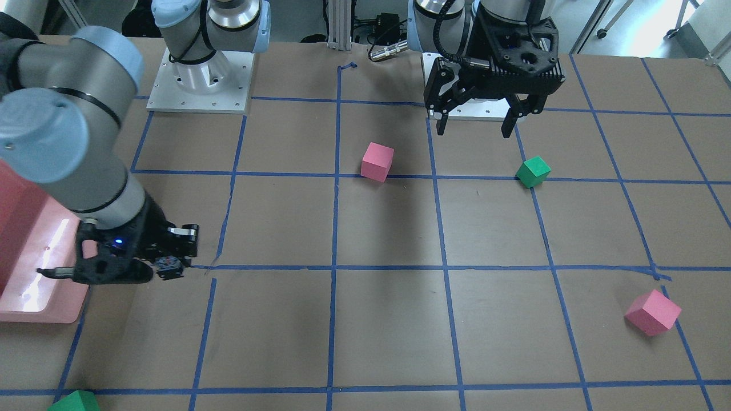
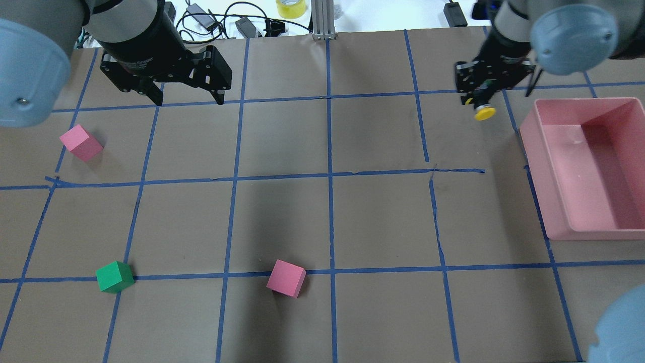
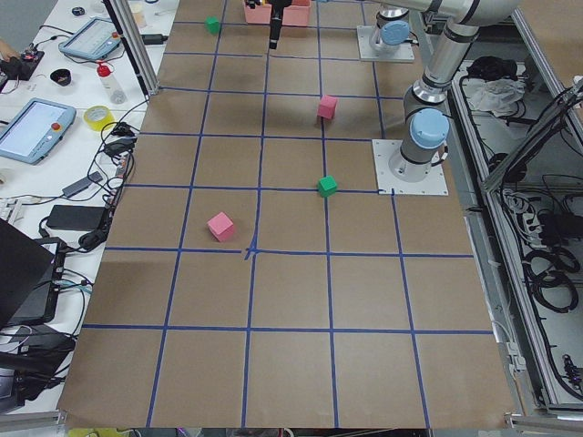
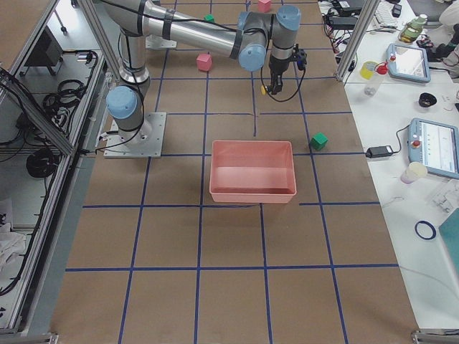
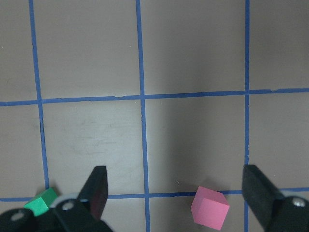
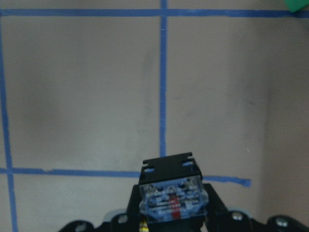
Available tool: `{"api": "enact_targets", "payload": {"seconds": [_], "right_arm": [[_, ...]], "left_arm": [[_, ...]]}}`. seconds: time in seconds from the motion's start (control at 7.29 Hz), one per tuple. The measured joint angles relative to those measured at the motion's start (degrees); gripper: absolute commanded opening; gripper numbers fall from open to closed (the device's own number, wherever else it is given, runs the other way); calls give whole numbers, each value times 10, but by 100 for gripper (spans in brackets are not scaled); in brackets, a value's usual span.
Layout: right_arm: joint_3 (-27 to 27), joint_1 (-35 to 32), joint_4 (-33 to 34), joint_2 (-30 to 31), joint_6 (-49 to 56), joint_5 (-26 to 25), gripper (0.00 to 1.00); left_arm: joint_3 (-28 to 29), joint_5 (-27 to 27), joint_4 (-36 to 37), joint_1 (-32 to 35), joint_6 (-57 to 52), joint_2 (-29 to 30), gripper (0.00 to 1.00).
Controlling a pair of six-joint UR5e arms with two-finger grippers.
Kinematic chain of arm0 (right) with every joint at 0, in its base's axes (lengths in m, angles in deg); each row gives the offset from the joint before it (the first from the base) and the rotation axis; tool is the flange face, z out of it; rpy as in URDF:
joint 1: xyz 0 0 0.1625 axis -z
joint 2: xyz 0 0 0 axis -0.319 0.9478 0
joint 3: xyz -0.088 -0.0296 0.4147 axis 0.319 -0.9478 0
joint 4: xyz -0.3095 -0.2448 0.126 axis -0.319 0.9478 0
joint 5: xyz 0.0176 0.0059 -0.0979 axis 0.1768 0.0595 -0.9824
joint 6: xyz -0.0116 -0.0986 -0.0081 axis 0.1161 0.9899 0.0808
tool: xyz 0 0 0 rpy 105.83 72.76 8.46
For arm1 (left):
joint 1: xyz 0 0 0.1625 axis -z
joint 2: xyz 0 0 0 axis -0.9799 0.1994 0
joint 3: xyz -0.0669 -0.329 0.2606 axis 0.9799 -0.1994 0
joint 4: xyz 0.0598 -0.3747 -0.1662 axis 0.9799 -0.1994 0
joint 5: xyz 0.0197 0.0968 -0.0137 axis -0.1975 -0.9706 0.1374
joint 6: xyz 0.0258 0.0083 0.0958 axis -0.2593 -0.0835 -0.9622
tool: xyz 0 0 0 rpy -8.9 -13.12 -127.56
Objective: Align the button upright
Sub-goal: 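Carry the switch out of the bin toward the table center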
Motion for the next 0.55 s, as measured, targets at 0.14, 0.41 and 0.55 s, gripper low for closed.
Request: {"api": "enact_targets", "payload": {"seconds": [0.14, 0.41, 0.55], "right_arm": [[-18, -44, 28, -37, -41, 3, 0], [-47, -105, 80, -106, -111, 5, 0], [-54, -124, 99, -127, -141, 5, 0]], "left_arm": [[0, 0, 0, 0, 0, 0, 100], [1, -1, 0, 0, 0, 0, 100], [1, 0, 0, 0, 0, 0, 100]]}}
